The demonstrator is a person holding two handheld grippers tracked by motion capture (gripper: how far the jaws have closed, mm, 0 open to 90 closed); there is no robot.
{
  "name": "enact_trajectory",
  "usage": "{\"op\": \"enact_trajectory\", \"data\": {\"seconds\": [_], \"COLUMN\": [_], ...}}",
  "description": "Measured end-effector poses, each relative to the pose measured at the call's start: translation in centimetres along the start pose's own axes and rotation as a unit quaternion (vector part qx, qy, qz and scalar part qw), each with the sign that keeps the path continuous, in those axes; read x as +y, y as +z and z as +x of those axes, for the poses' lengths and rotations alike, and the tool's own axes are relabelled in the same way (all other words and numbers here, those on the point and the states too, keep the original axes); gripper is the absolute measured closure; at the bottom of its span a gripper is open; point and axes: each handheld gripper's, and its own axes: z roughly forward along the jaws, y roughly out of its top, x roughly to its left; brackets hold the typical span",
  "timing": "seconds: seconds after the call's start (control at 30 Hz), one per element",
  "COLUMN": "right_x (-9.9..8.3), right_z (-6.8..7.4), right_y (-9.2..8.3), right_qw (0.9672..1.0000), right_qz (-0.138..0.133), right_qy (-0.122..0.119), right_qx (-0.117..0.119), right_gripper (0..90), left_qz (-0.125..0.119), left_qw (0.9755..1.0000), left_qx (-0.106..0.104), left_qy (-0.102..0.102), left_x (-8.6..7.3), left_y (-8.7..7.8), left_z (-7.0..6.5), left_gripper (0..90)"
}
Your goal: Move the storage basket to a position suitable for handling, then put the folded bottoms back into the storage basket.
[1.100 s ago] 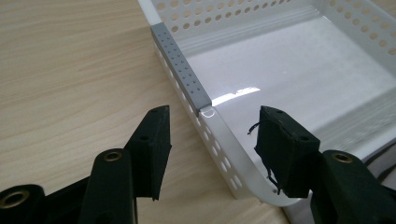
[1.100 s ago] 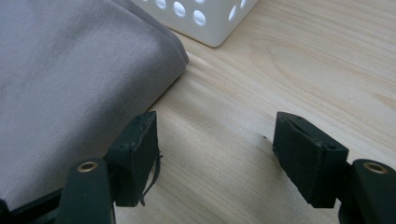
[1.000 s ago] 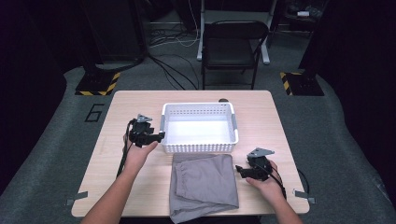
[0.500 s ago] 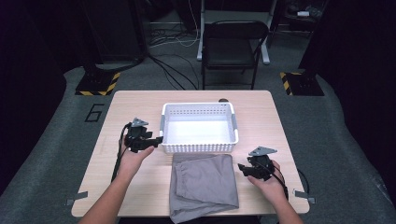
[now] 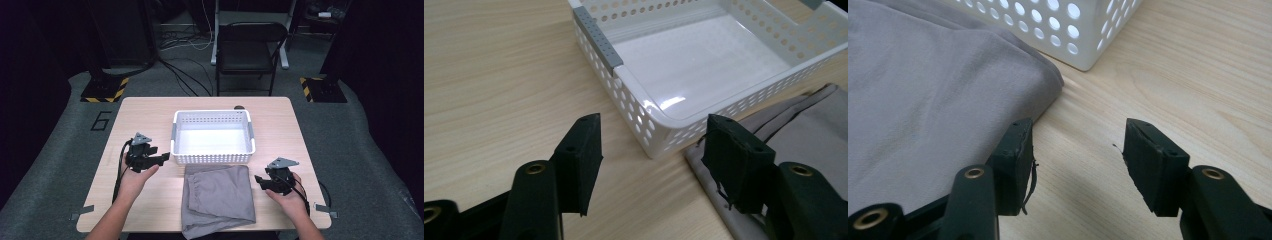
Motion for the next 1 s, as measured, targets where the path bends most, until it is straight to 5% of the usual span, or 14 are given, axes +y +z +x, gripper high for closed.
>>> {"op": "enact_trajectory", "data": {"seconds": [0.23, 0.57, 0.83, 1.0], "right_x": [0.2, 0.5, 0.7, 1.0], "right_z": [0.6, 1.6, 2.6, 3.4], "right_y": [-0.2, -0.5, -0.8, -1.3], "right_qw": [1.0, 0.9999, 0.9993, 0.9995], "right_qz": [0.003, -0.001, -0.005, -0.015], "right_qy": [-0.006, -0.011, -0.029, -0.014], "right_qx": [0.007, 0.013, 0.023, 0.025], "right_gripper": [44.5, 45.1, 45.9, 44.3], "left_qz": [0.001, 0.0, 0.011, 0.02], "left_qw": [1.0, 0.9999, 0.9997, 0.9991], "left_qx": [-0.003, -0.013, -0.019, -0.027], "left_qy": [0.009, -0.008, 0.015, 0.027], "left_x": [-0.9, -2.6, -3.8, -4.5], "left_y": [-0.6, -0.9, -1.1, -1.0], "left_z": [-0.2, -1.6, -2.8, -3.7], "left_gripper": [38.8, 40.0, 41.3, 40.8]}}
